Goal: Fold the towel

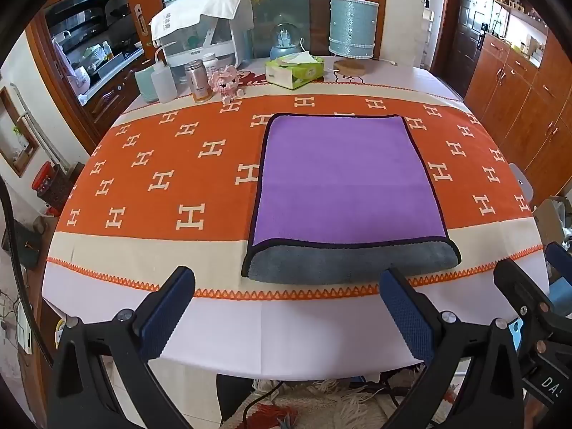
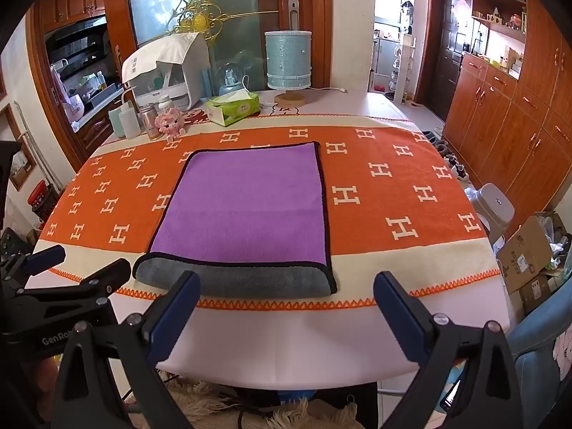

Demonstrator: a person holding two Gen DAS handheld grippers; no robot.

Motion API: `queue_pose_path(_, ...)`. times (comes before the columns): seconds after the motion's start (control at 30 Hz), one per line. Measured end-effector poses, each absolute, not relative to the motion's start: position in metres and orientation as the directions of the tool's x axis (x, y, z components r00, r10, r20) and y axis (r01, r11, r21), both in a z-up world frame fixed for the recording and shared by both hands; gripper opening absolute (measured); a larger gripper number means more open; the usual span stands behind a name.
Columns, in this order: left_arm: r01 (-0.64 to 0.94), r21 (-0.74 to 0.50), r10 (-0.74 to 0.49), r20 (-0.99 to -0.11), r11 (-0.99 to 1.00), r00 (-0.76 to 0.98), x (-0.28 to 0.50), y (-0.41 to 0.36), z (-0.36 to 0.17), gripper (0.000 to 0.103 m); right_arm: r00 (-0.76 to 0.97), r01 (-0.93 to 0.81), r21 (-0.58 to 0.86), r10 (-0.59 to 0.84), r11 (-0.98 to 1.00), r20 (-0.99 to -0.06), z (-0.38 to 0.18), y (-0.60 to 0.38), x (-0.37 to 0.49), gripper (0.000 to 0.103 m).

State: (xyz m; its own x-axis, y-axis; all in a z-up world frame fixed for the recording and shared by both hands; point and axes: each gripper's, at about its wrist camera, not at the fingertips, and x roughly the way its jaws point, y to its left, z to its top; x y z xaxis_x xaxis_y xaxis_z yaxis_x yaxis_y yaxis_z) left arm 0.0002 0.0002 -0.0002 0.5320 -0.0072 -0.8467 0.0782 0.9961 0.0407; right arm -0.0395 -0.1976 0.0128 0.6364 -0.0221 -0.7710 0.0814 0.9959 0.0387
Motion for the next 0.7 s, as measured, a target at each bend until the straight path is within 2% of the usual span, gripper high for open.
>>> queue_pose_path(0.7, 0.091, 0.030, -0.027, -0.827, 0.995, 0.562, 0.0003, -0.0034, 0.0060, 0.103, 0.630, 0.079, 0.044, -0.015, 0.996, -0.776, 0.0112, -0.1952, -0.0384, 0.098)
